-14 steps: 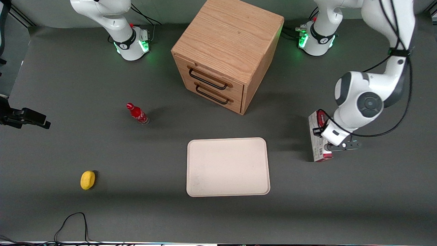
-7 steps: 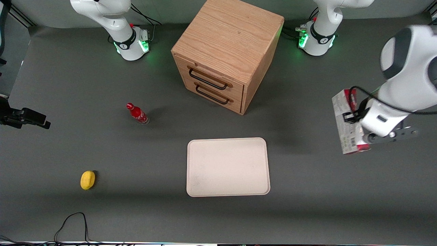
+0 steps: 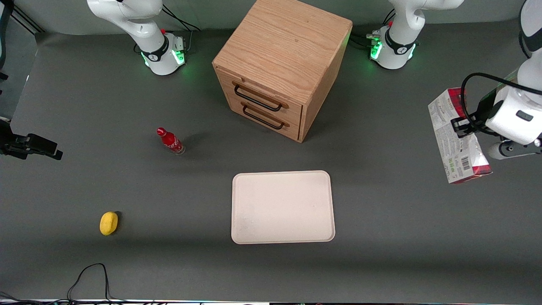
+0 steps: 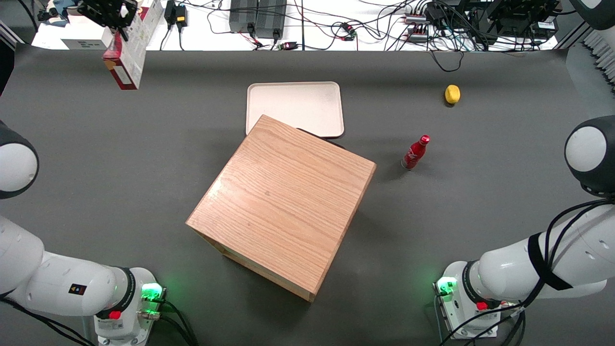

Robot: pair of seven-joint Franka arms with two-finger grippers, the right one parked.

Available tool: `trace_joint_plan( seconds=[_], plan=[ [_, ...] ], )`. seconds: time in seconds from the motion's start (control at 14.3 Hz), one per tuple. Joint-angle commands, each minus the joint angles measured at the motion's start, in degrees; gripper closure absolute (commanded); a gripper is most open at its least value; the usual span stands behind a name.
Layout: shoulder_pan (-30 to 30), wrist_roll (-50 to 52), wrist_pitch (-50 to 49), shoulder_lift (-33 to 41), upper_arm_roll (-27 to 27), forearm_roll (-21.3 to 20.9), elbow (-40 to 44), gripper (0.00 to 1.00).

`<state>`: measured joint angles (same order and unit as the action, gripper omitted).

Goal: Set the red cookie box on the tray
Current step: 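Carry the held box over the white tray and lower it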

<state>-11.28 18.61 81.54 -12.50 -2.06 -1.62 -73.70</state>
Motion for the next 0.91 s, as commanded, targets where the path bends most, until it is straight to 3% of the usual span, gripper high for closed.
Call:
trace_joint_plan(
  seconds=[0.0, 0.35, 0.84],
  plan=[
    [-1.6, 6.9, -1.6, -8.4, 2.2, 0.9, 11.0, 1.00],
    [-6.7, 15.0, -0.7, -20.2, 4.8, 0.8, 23.8, 1.00],
    [-14.5, 19.7, 7.5, -21.6, 6.5, 0.7, 23.5, 1.00]
  ],
)
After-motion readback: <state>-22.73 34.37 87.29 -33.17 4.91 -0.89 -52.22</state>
